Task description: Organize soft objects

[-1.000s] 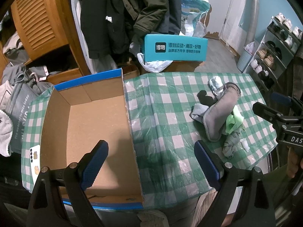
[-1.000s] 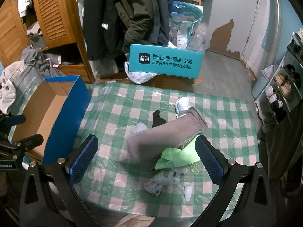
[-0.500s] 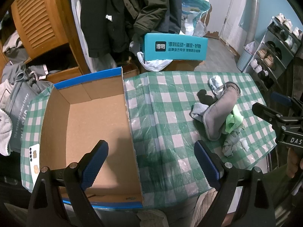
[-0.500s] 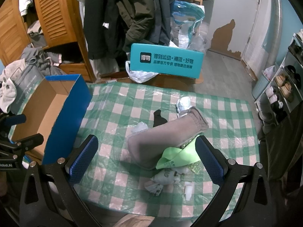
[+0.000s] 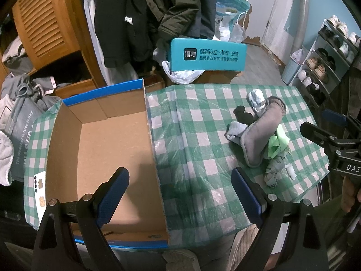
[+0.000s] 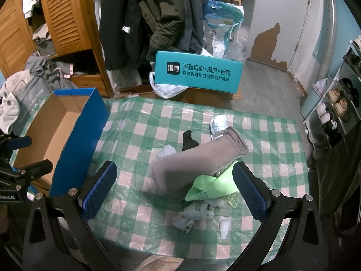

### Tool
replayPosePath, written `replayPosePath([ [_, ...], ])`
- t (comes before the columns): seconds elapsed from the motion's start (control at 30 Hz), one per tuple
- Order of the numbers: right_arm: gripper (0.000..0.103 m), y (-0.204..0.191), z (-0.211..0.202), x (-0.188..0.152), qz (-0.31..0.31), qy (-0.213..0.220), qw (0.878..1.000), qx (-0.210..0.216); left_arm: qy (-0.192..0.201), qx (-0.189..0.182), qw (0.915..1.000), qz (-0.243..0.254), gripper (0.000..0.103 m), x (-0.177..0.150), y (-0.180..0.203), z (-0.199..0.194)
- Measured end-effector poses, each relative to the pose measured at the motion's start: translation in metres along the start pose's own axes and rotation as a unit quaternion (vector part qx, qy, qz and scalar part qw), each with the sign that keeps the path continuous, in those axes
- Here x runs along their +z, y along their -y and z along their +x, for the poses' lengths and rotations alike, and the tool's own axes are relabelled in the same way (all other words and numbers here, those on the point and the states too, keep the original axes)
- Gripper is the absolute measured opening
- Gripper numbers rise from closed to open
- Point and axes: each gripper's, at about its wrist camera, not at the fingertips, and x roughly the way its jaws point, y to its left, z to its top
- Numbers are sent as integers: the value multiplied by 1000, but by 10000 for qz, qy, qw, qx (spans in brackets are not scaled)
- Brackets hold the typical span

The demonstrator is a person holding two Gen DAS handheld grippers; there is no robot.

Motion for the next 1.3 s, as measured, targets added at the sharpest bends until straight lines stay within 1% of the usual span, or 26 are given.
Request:
replayPosePath([
  [0.5, 101, 1, 1, -1, -5, -13, 10000, -3, -21, -7, 10000, 1, 93, 1, 0, 1],
  [0.7, 101, 2, 0, 7, -13, -28, 10000, -21, -38, -47, 10000, -10, 93, -4, 4, 1],
  [0.8, 101, 7, 2, -4, -8, -65, 10000, -37, -93, -117, 9999, 20, 93, -10, 12, 4],
  [0.87, 101, 13, 3, -12, 1, -126, 9999, -75, -146, -169, 9997, 99, 93, -13, 23, 10],
  [0.97, 101, 25, 9, -15, 33, -185, 9997, -171, -233, -231, 9993, 196, 93, -13, 34, 16],
  [1.1, 101, 46, 13, -23, 221, -345, 9987, -295, -449, -382, 9978, 298, 93, -11, 49, 26],
  [1.3, 101, 74, 20, -40, 477, -625, 9963, -351, -740, -507, 9948, 484, 93, -8, 72, 43],
])
